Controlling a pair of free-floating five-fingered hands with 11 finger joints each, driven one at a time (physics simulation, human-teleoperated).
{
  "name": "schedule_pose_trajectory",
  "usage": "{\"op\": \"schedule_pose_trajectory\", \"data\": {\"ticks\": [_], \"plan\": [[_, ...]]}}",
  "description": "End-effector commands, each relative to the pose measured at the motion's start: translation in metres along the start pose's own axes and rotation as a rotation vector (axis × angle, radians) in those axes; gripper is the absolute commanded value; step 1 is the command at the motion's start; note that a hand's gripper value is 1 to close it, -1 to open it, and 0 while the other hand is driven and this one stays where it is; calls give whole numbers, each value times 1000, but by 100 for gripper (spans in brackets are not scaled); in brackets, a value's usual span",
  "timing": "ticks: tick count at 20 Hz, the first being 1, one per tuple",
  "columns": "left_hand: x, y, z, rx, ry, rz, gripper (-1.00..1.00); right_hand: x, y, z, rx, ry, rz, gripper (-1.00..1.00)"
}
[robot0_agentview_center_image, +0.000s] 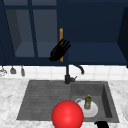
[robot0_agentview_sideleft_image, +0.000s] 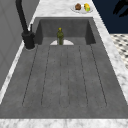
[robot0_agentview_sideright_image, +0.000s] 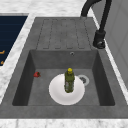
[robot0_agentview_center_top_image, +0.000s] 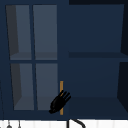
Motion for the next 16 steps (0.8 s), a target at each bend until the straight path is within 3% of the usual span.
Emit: {"op": "schedule_pose_trajectory", "data": {"ticks": [1, 3, 7, 8, 10, 11, 13, 14, 16], "plan": [[0, 0, 0, 54, -102, 75, -100, 0, 0, 0, 0, 0, 0, 0], [2, 2, -1, 36, -120, 91, -100, 0, 0, 0, 0, 0, 0, 0], [4, 24, -21, -33, -75, 84, -100, 0, 0, 0, 0, 0, 0, 0], [4, 27, -25, -35, -75, 87, -100, 0, 0, 0, 0, 0, 0, 0], [7, 34, -32, -20, -89, 111, -100, 0, 0, 0, 0, 0, 0, 0], [7, 31, -32, 17, -109, 135, -100, 0, 0, 0, 0, 0, 0, 0], [9, 31, -27, 61, -164, 117, -100, 0, 0, 0, 0, 0, 0, 0], [9, 32, -28, 59, -191, 128, -100, 0, 0, 0, 0, 0, 0, 0], [7, 25, -24, 53, -211, 157, -100, 0, 0, 0, 0, 0, 0, 0]]}}
